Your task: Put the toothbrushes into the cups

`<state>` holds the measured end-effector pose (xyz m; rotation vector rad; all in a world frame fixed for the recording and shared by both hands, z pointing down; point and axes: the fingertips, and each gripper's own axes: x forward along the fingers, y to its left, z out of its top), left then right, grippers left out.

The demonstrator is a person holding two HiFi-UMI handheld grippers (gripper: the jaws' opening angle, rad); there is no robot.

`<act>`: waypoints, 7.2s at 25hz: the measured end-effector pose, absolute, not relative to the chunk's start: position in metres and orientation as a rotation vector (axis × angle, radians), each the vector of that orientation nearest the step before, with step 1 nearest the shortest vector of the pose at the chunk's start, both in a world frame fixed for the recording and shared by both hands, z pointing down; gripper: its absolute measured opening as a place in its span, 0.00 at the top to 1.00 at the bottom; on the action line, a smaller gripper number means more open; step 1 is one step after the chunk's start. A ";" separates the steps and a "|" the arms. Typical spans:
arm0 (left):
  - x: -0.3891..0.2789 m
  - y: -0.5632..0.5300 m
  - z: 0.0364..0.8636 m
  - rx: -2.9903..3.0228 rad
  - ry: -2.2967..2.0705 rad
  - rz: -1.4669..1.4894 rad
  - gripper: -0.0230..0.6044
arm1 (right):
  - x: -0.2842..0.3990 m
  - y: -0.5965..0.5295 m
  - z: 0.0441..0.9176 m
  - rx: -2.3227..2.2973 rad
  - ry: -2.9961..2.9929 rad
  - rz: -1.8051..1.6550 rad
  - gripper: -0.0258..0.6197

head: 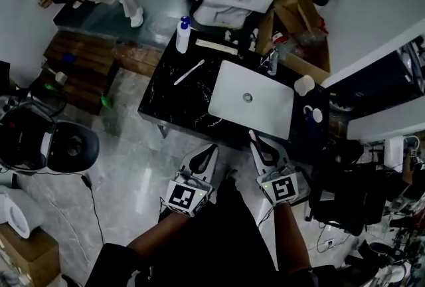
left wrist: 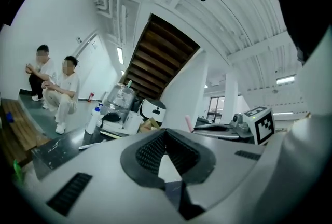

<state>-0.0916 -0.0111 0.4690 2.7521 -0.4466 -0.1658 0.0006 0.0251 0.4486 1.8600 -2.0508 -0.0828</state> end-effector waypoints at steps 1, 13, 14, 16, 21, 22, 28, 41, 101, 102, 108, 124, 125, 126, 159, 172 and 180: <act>-0.085 -0.008 0.469 2.759 -0.444 -0.154 0.94 | 0.010 0.032 0.446 1.890 -2.052 -0.080 0.86; 0.066 0.069 0.459 2.814 -0.321 -0.048 0.94 | 0.162 0.120 0.424 2.173 -2.067 -0.089 0.86; 0.080 0.073 0.460 2.813 -0.323 -0.036 0.94 | 0.172 0.122 0.423 2.180 -2.079 -0.089 0.86; 0.108 0.081 0.463 2.804 -0.322 -0.018 0.94 | 0.193 0.126 0.423 2.188 -2.110 -0.089 0.87; 0.173 0.091 0.465 2.782 -0.385 -0.018 0.94 | 0.241 0.138 0.419 2.216 -2.291 -0.050 0.87; 0.183 0.093 0.467 2.788 -0.411 0.006 0.94 | 0.248 0.140 0.417 2.212 -2.325 -0.047 0.87; 0.232 0.110 0.468 2.806 -0.459 0.039 0.94 | 0.295 0.150 0.416 2.196 -2.379 -0.036 0.87; 0.299 0.082 0.477 2.799 -0.329 0.052 0.94 | 0.401 0.101 0.416 2.481 -2.308 0.080 0.87; 0.346 -0.003 0.497 2.738 -0.273 0.079 0.94 | 0.534 0.022 0.486 2.660 -1.727 0.326 0.87; 0.344 0.001 0.494 2.743 -0.278 0.070 0.94 | 0.525 0.027 0.483 2.654 -1.735 0.310 0.88; 0.329 0.027 0.479 2.791 -0.315 0.039 0.94 | 0.456 0.060 0.474 2.552 -1.840 0.281 0.92; 0.282 0.106 0.473 2.818 -0.454 0.032 0.94 | 0.329 0.146 0.484 2.429 -1.987 0.337 0.92; 0.280 0.111 0.473 2.827 -0.444 0.035 0.94 | 0.325 0.149 0.483 2.424 -1.990 0.333 0.92; 0.279 0.115 0.471 2.849 -0.432 0.041 0.94 | 0.321 0.151 0.481 2.422 -1.992 0.328 0.92; 0.113 0.002 0.451 2.880 -0.294 -0.047 0.94 | 0.140 0.024 0.465 2.333 -1.923 0.207 0.92; 0.022 -0.054 0.470 2.855 -0.324 -0.034 0.94 | 0.051 -0.027 0.478 2.305 -1.950 0.229 0.92; -0.018 -0.073 0.482 2.831 -0.458 -0.054 0.94 | 0.020 -0.056 0.495 2.178 -2.043 0.260 0.92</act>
